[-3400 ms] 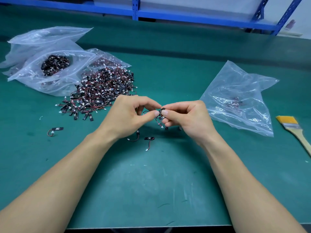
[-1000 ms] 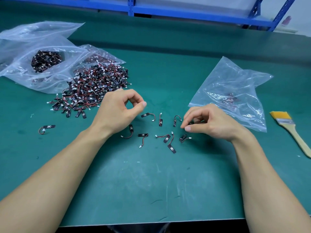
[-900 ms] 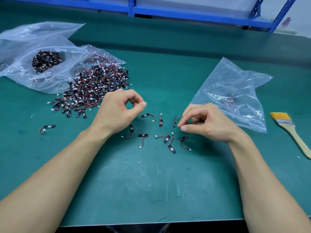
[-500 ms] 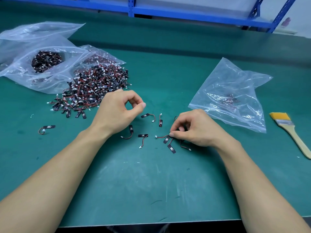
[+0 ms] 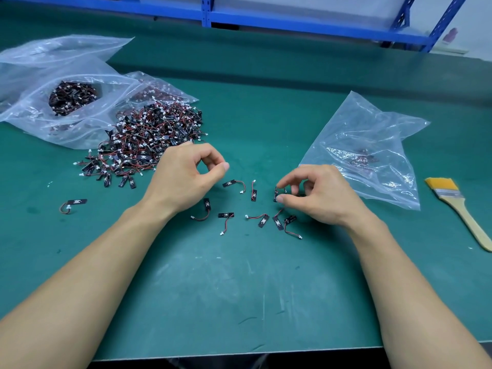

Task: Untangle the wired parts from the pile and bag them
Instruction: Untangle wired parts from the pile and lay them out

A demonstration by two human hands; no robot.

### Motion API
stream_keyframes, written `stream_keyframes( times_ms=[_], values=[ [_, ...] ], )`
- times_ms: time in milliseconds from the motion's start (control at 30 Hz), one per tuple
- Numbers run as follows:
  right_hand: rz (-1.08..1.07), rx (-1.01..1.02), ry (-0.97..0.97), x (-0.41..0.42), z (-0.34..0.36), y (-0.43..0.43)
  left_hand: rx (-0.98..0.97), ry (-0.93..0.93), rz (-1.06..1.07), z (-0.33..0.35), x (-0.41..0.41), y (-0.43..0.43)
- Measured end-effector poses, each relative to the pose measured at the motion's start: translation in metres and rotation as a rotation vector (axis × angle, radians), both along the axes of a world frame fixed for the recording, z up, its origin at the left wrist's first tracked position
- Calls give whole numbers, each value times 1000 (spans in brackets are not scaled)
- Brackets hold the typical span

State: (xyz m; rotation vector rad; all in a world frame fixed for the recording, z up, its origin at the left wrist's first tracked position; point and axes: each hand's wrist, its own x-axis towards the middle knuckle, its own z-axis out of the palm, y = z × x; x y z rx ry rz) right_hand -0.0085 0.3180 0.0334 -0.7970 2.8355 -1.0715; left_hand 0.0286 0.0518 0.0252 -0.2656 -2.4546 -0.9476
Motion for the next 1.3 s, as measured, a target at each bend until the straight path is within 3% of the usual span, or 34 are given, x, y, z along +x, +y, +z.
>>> stream_keyframes(
  times_ms=[133, 300, 533, 667, 933, 1300],
  values=[
    [122, -9, 56, 7, 1, -9, 3, -8, 5, -1, -1, -1],
    [194, 135, 45, 13, -1, -18, 1, -15, 8, -1, -2, -2],
    [269, 88, 60, 16, -8, -31, 9, -33, 18, -3, -2, -3],
    [183, -76, 110, 10, -8, -23, 35, -36, 28, -6, -4, -7],
    [-248, -267, 81, -19, -17, 6, 66, -103, 46, -16, -15, -18],
    [-406, -351, -25, -34, -25, 19, 141, -203, 129, -24, -25, -39]
  ],
)
